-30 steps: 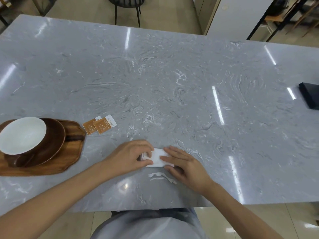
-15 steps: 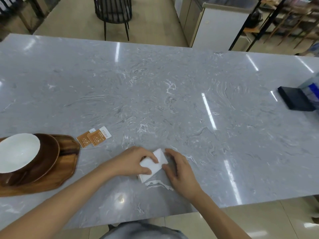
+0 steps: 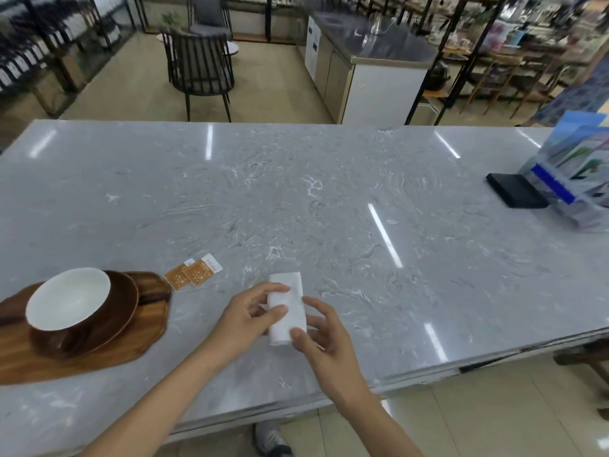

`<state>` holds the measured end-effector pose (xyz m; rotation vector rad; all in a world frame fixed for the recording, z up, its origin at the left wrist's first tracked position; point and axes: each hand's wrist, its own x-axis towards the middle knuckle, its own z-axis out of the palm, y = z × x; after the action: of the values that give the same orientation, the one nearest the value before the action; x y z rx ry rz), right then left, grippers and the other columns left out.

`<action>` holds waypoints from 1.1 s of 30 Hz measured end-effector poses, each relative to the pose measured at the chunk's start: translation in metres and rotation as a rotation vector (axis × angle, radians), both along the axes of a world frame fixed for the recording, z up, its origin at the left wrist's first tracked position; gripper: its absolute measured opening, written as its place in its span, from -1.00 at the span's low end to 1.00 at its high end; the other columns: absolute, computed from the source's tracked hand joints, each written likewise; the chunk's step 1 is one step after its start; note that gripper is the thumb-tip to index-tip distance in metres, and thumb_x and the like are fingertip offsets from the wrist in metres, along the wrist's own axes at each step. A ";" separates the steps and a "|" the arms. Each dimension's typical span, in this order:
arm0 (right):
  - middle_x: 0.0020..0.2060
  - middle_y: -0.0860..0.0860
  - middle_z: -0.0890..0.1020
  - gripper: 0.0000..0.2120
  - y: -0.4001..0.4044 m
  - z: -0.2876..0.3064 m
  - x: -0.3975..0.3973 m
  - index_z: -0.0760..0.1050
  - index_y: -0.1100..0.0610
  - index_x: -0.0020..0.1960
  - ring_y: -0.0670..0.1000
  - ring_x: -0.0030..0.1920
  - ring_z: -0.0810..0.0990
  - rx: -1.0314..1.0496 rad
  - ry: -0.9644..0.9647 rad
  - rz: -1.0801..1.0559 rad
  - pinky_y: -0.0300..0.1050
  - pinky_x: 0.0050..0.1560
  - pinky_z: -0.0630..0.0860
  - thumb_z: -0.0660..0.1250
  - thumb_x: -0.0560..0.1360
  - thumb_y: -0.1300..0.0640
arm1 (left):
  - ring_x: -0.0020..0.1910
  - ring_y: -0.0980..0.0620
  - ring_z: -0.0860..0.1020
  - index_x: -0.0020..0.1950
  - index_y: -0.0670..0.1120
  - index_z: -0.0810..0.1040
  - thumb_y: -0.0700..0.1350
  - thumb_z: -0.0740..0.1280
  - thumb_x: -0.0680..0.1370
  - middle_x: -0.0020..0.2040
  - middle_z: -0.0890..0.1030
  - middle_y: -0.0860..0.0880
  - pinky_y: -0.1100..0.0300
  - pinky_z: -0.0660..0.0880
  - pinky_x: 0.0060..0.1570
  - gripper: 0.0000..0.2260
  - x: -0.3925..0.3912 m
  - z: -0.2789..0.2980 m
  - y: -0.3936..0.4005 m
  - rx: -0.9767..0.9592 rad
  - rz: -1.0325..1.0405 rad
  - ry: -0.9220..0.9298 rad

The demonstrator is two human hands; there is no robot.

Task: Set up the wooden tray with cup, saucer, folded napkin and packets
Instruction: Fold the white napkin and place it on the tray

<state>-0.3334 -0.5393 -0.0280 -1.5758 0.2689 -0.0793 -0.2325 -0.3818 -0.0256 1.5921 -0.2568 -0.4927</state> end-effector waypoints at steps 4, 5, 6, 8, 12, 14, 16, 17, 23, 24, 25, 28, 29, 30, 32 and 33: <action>0.07 0.01 0.73 -0.59 0.026 0.008 -0.029 0.47 -0.09 0.35 0.05 0.08 0.70 -0.027 -0.016 0.042 -0.01 0.07 0.66 0.38 0.59 0.26 | 0.12 -0.04 0.67 0.23 0.15 0.64 -0.23 0.41 0.57 0.17 0.69 0.00 0.03 0.62 0.12 -0.67 -0.029 0.004 0.030 -0.022 -0.024 -0.037; 0.05 0.01 0.74 -0.58 0.034 0.010 -0.035 0.49 -0.10 0.34 0.04 0.07 0.70 -0.038 -0.024 0.050 -0.06 0.06 0.65 0.37 0.59 0.28 | 0.13 -0.02 0.67 0.23 0.15 0.64 -0.23 0.39 0.58 0.17 0.69 0.02 0.04 0.63 0.12 -0.67 -0.036 0.005 0.039 -0.042 -0.015 -0.042; 0.03 0.01 0.74 -0.57 0.042 0.012 -0.042 0.50 -0.12 0.33 0.03 0.06 0.70 -0.050 -0.030 0.057 -0.10 0.06 0.64 0.36 0.58 0.30 | 0.13 -0.02 0.68 0.23 0.14 0.64 -0.22 0.38 0.59 0.16 0.70 0.01 0.06 0.64 0.09 -0.69 -0.042 0.006 0.047 -0.065 -0.003 -0.038; -0.01 0.02 0.75 -0.55 0.061 0.013 -0.055 0.51 -0.15 0.33 0.03 0.04 0.70 -0.067 -0.037 0.077 -0.13 0.06 0.62 0.33 0.59 0.31 | 0.11 0.00 0.69 0.22 0.15 0.65 -0.17 0.39 0.59 0.14 0.71 0.02 0.09 0.66 0.02 -0.72 -0.056 0.006 0.067 -0.091 0.024 -0.025; -0.02 0.03 0.75 -0.56 0.104 0.013 -0.079 0.49 -0.21 0.34 0.03 -0.01 0.69 -0.093 -0.036 0.135 -0.18 0.02 0.60 0.31 0.62 0.26 | 0.13 0.04 0.68 0.27 0.17 0.62 -0.08 0.43 0.57 0.21 0.66 0.06 0.11 0.66 -0.03 -0.71 -0.086 0.002 0.113 -0.109 0.058 -0.006; -0.03 0.01 0.75 -0.57 0.125 0.011 -0.089 0.48 -0.20 0.35 0.01 -0.02 0.68 -0.100 -0.035 0.152 -0.18 0.01 0.60 0.30 0.63 0.25 | 0.14 0.04 0.67 0.27 0.18 0.61 -0.07 0.43 0.56 0.21 0.65 0.10 0.14 0.66 -0.04 -0.70 -0.099 0.001 0.136 -0.098 0.078 0.001; -0.03 0.03 0.73 -0.61 0.146 0.008 -0.099 0.48 -0.19 0.36 0.04 -0.01 0.68 -0.084 -0.033 0.177 -0.10 0.05 0.62 0.29 0.65 0.22 | 0.12 0.04 0.67 0.25 0.21 0.62 -0.07 0.45 0.55 0.17 0.66 0.14 0.12 0.67 -0.06 -0.70 -0.110 0.001 0.159 -0.068 0.124 -0.007; -0.01 0.03 0.72 -0.63 0.157 0.007 -0.104 0.48 -0.17 0.36 0.07 0.01 0.68 -0.063 -0.033 0.195 -0.05 0.07 0.64 0.28 0.66 0.20 | 0.11 0.02 0.67 0.24 0.21 0.62 -0.06 0.46 0.53 0.16 0.68 0.13 0.07 0.68 -0.04 -0.70 -0.114 0.001 0.170 -0.053 0.148 -0.012; 0.00 0.00 0.68 -0.76 0.211 0.005 -0.109 0.63 -0.06 0.20 0.02 -0.03 0.66 -0.004 -0.025 0.262 -0.01 0.05 0.68 0.27 0.67 0.18 | 0.14 -0.07 0.66 0.13 0.20 0.70 -0.17 0.48 0.52 0.14 0.72 0.00 0.04 0.67 0.02 -0.70 -0.126 0.004 0.228 -0.044 0.294 0.028; -0.04 0.01 0.68 -0.76 0.219 0.005 -0.107 0.62 -0.08 0.19 0.02 -0.06 0.65 -0.040 -0.034 0.271 0.03 0.04 0.68 0.27 0.66 0.19 | 0.13 -0.07 0.67 0.13 0.20 0.70 -0.17 0.49 0.51 0.13 0.72 0.01 0.02 0.67 0.03 -0.70 -0.126 0.005 0.237 -0.036 0.316 0.034; -0.06 0.05 0.66 -0.74 0.225 0.004 -0.105 0.61 -0.09 0.21 0.02 -0.09 0.63 -0.079 -0.048 0.279 0.05 0.01 0.67 0.28 0.65 0.20 | 0.12 -0.06 0.67 0.13 0.20 0.71 -0.16 0.49 0.51 0.12 0.73 0.02 0.04 0.67 0.01 -0.71 -0.124 0.007 0.246 -0.031 0.336 0.039; 0.20 0.03 0.54 -0.64 0.248 0.004 -0.094 0.53 -0.12 0.30 -0.03 0.06 0.63 -0.151 -0.138 0.329 -0.15 -0.01 0.62 0.37 0.55 0.15 | 0.10 0.00 0.68 0.16 0.16 0.70 -0.14 0.49 0.51 0.11 0.73 0.05 0.21 0.64 -0.09 -0.72 -0.116 0.012 0.273 -0.058 0.380 0.073; 0.30 -0.01 0.46 -0.60 0.257 0.003 -0.089 0.52 -0.11 0.32 -0.03 0.16 0.61 -0.185 -0.190 0.344 -0.18 0.07 0.61 0.41 0.52 0.13 | 0.11 0.03 0.68 0.18 0.14 0.69 -0.14 0.49 0.51 0.12 0.73 0.06 0.22 0.64 -0.05 -0.72 -0.112 0.013 0.283 -0.060 0.388 0.083; 0.36 -0.05 0.40 -0.56 0.265 0.002 -0.082 0.51 -0.10 0.34 -0.04 0.24 0.58 -0.240 -0.243 0.349 -0.19 0.13 0.60 0.45 0.50 0.11 | 0.12 0.06 0.68 0.20 0.12 0.68 -0.13 0.48 0.52 0.12 0.73 0.07 0.22 0.64 0.01 -0.71 -0.106 0.015 0.292 -0.059 0.392 0.088; 0.42 -0.04 0.34 -0.52 0.284 -0.003 -0.065 0.51 -0.06 0.35 -0.08 0.32 0.54 -0.360 -0.329 0.324 -0.20 0.18 0.60 0.52 0.47 0.12 | 0.13 0.10 0.68 0.23 0.10 0.67 -0.13 0.48 0.52 0.12 0.73 0.08 0.21 0.63 0.07 -0.71 -0.093 0.017 0.312 -0.063 0.387 0.089; 0.43 -0.01 0.33 -0.52 0.294 -0.005 -0.056 0.52 -0.03 0.35 -0.13 0.33 0.52 -0.418 -0.366 0.298 -0.22 0.18 0.60 0.53 0.47 0.15 | 0.13 0.10 0.68 0.24 0.09 0.66 -0.13 0.48 0.52 0.12 0.73 0.07 0.21 0.63 0.07 -0.70 -0.086 0.018 0.321 -0.067 0.385 0.091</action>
<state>-0.3891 -0.2454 -0.0335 -1.9602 -0.2888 -0.1983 -0.3185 -0.0603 -0.0077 1.5029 0.1025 -0.2531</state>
